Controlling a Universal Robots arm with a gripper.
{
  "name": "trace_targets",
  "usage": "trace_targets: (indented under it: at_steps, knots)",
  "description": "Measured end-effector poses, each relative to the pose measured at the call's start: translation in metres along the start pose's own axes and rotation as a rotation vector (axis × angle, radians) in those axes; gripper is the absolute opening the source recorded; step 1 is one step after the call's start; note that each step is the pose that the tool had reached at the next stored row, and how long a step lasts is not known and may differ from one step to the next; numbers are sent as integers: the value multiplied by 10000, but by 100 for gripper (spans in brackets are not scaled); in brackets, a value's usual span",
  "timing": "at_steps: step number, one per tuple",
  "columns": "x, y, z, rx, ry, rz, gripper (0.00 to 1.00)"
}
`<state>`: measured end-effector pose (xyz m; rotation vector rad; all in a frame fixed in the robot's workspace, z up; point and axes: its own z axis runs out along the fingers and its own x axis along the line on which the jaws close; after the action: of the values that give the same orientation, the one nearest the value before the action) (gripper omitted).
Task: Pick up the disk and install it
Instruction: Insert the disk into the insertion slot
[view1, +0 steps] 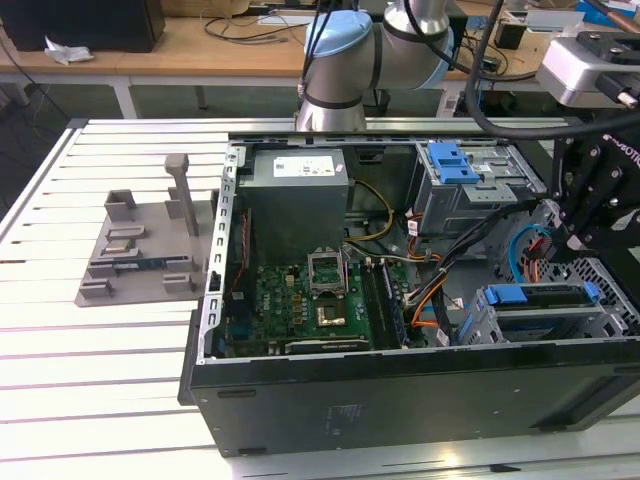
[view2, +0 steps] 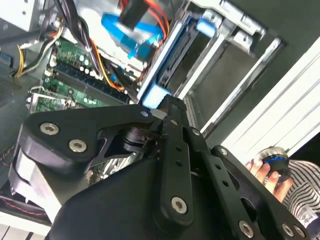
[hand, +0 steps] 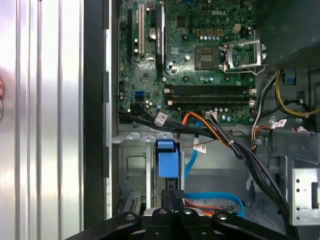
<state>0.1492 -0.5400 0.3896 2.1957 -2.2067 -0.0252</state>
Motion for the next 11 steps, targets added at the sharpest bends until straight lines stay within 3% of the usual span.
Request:
trace_targets:
  at_steps: [7, 11]
  knots:
    - [-75, -230, 103, -96, 23, -1, 11]
    - [-96, -295, 140, -115, 28, -1, 11]
